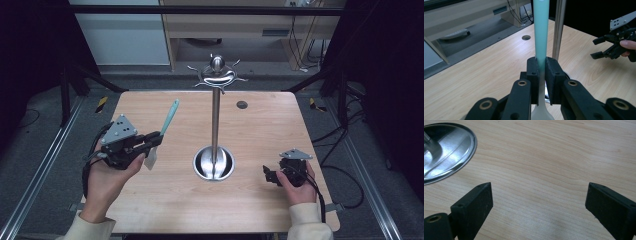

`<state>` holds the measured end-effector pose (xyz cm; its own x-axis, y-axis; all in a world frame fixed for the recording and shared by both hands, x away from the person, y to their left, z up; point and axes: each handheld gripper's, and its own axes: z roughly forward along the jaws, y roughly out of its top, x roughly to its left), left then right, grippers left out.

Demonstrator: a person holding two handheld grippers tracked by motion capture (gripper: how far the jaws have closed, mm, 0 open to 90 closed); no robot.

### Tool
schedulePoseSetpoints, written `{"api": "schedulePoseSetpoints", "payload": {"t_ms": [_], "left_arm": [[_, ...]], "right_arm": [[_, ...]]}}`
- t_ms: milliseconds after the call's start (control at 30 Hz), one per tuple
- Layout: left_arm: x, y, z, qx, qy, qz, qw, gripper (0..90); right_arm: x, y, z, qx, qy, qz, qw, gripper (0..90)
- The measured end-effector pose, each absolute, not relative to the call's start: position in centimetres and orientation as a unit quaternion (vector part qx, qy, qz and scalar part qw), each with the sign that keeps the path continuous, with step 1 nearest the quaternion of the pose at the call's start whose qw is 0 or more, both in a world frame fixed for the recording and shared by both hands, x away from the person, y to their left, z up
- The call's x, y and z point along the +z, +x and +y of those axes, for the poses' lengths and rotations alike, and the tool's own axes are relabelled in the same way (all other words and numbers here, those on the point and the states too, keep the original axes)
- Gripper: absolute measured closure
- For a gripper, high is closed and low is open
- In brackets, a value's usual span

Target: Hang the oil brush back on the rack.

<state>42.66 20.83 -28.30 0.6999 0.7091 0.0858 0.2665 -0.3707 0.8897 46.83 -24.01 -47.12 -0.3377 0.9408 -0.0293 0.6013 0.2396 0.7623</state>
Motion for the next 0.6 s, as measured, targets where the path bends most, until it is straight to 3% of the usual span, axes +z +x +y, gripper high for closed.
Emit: {"api": "schedulePoseSetpoints", "payload": {"t_ms": [600], "left_arm": [[-26.5,42.3,19.6,0.233,0.783,0.299,0.494,81.7]], "right_arm": [[-47.1,46.8,-24.1,0.337,0.516,0.745,0.255,8.2]]}}
